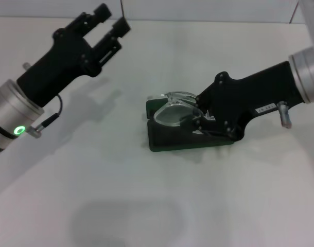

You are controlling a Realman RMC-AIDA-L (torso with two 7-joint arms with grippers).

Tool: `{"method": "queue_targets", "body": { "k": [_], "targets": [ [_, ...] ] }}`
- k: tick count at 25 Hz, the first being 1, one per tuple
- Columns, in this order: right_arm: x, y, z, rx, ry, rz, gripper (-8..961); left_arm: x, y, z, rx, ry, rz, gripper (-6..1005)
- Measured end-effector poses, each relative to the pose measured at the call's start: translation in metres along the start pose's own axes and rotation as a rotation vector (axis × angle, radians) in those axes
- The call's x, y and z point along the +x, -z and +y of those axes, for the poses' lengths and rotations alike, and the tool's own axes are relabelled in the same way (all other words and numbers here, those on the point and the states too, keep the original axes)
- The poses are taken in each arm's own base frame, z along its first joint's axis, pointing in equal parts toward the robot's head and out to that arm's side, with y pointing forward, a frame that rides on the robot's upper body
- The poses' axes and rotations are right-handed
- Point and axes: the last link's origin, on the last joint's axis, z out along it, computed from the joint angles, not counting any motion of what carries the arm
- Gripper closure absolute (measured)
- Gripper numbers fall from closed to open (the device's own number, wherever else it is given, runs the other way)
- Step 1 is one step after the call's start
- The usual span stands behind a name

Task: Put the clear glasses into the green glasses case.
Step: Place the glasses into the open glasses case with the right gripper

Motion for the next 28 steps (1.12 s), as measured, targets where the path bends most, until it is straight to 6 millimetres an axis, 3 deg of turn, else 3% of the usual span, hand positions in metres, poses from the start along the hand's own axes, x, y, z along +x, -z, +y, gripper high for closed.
{"method": "queue_targets", "body": {
  "k": [11,15,28],
  "targets": [
    [-0.017,-0.042,-0.045,0.0,-0.153,0.333,824,0.004,0.028,-0.009,0.099,0.014,0.015,423],
    [-0.015,-0.056,-0.047,0.032,-0.151,0.479,823,0.004,0.033,-0.009,0.109,0.02,0.014,423],
    [-0.013,-0.074,-0.045,0.06,-0.114,0.593,820,0.009,0.035,-0.011,0.093,0.048,0.009,423]
  ]
}}
